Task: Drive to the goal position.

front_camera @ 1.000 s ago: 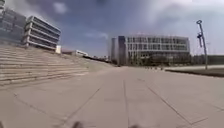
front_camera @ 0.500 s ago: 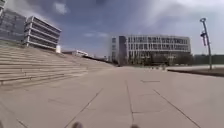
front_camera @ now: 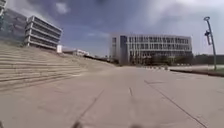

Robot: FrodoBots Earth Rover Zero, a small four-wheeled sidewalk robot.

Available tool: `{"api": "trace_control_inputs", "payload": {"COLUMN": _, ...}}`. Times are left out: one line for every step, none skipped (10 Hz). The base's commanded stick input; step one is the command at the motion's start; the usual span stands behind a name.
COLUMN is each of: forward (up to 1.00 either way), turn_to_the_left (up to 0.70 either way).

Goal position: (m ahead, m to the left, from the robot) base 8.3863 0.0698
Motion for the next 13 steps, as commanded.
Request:
{"api": "trace_control_inputs", "payload": {"forward": 0.7, "turn_to_the_left": 0.0}}
{"api": "trace_control_inputs", "payload": {"forward": 0.7, "turn_to_the_left": 0.0}}
{"api": "trace_control_inputs", "payload": {"forward": 0.7, "turn_to_the_left": 0.0}}
{"api": "trace_control_inputs", "payload": {"forward": 0.7, "turn_to_the_left": 0.0}}
{"api": "trace_control_inputs", "payload": {"forward": 0.7, "turn_to_the_left": 0.0}}
{"api": "trace_control_inputs", "payload": {"forward": 0.7, "turn_to_the_left": 0.0}}
{"api": "trace_control_inputs", "payload": {"forward": 0.7, "turn_to_the_left": 0.0}}
{"api": "trace_control_inputs", "payload": {"forward": 0.7, "turn_to_the_left": 0.0}}
{"api": "trace_control_inputs", "payload": {"forward": 0.7, "turn_to_the_left": 0.0}}
{"api": "trace_control_inputs", "payload": {"forward": 0.7, "turn_to_the_left": 0.0}}
{"api": "trace_control_inputs", "payload": {"forward": 0.7, "turn_to_the_left": 0.0}}
{"api": "trace_control_inputs", "payload": {"forward": 0.7, "turn_to_the_left": -0.11}}
{"api": "trace_control_inputs", "payload": {"forward": 0.7, "turn_to_the_left": -0.25}}
